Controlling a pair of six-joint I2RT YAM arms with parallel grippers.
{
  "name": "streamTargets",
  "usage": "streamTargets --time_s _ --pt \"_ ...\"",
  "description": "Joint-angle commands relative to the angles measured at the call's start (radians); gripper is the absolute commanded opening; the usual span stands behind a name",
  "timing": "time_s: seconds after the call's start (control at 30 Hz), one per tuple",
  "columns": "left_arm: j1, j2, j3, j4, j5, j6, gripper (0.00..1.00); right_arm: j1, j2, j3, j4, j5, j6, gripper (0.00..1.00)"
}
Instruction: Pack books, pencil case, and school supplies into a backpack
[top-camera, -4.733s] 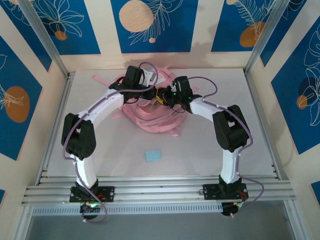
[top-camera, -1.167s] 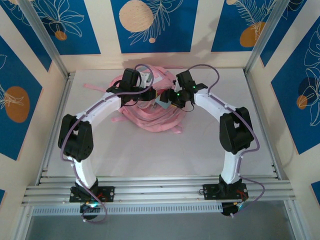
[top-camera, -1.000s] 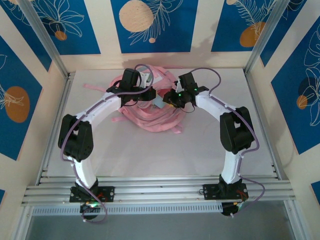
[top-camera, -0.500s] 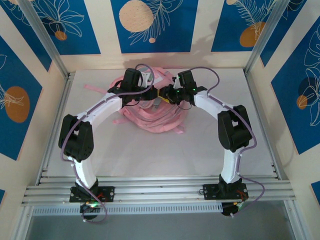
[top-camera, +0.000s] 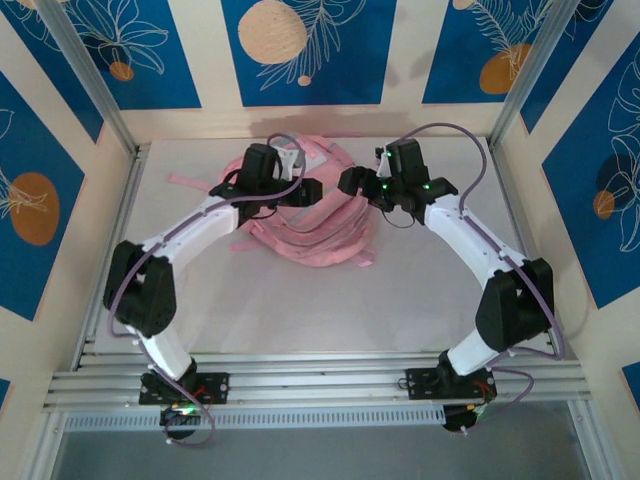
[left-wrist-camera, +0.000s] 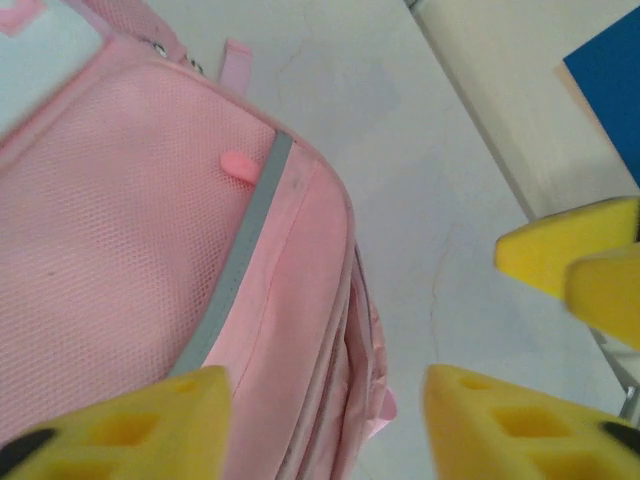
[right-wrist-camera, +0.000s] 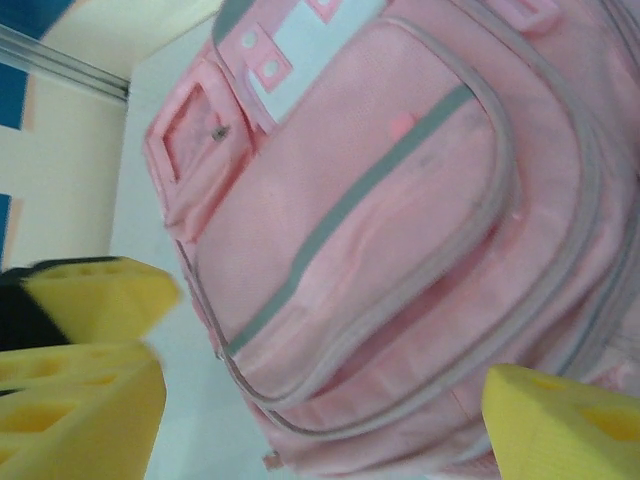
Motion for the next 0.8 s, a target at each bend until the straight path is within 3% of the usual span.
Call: streamTargets --time_s 0.0,0.23,0.33,0.63,0.77 --pt "0.015 -0.101 -0.086 -0.003 -0.06 0.075 0.61 0.004 0.009 -0.065 -0.062 0.033 -0.029 0.85" --pt "0.056 -0.202 -0.275 -0.009 -0.084 0.227 0.63 -0.001 0.05 -0.135 0.031 -0.029 0.019 0.88" --pt "0.083 -0.188 -0.309 0.003 -0.055 0.271 0.7 -0.001 0.077 -0.15 0.077 -0.062 0.046 0.88" --pt "0.135 -0.059 -0.265 -0.053 0.064 0.315 0.73 0.004 0.101 -0.175 0.12 -0.07 0.072 0.89" --pt "0.135 0.005 -0.213 -0.124 0.065 0.315 0.73 0.004 0.102 -0.177 0.123 -0.066 0.075 0.89"
